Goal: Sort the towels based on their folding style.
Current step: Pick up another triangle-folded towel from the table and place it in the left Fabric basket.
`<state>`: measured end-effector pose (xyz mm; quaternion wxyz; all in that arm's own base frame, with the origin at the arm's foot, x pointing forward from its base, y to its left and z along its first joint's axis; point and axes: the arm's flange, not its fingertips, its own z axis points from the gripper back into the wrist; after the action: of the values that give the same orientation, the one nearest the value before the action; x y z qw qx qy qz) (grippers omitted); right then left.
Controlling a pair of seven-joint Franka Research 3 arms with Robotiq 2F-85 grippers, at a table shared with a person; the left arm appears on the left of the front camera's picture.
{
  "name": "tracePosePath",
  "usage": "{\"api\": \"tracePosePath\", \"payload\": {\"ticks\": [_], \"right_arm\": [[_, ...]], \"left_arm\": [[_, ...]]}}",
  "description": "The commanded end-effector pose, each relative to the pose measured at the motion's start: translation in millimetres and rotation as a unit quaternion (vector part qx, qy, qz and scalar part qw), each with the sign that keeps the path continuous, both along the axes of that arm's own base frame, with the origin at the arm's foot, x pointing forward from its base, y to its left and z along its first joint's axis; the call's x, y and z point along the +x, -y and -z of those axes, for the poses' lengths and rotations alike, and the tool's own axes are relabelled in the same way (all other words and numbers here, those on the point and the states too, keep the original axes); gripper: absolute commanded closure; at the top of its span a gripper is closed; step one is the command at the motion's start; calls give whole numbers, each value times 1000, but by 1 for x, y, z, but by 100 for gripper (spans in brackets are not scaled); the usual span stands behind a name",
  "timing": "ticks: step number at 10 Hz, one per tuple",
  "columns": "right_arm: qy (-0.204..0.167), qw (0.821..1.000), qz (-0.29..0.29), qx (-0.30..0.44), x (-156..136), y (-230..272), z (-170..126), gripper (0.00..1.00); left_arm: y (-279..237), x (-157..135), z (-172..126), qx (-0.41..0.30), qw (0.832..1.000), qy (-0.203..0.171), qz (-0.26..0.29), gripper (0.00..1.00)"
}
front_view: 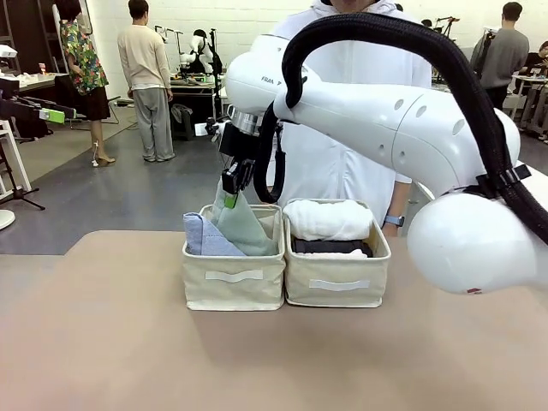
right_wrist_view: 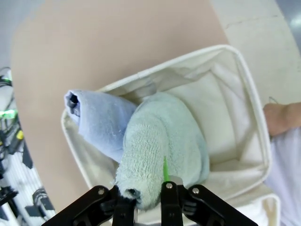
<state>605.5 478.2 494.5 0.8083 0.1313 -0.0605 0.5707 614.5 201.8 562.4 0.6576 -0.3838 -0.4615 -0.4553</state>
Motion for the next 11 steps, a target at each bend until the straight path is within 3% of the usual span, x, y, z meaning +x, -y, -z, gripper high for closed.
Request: {"api": "tracePosePath", "payload": {"ticks": [1, 4, 5, 6, 11], "right_arm": [[-20, 999, -22, -12, 39, -30, -15, 82], [-36, 998, -32, -33, 44, -37, -4, 82], [-38, 998, -11, -47, 43, -38, -8, 82], [-27, 999, -21, -20, -6, -5, 16, 82], [-27, 999, -21, -20, -6, -5, 16, 82]], "left_arm": [[1, 0, -1, -7, 1000, 4, -4, 0], [1, 0, -1, -7, 1000, 4, -4, 0], [1, 0, -1, -7, 1000, 4, -4, 0], [1, 0, -1, -7, 1000, 4, -4, 0], [1, 0, -1, -7, 1000, 4, -4, 0]]}}
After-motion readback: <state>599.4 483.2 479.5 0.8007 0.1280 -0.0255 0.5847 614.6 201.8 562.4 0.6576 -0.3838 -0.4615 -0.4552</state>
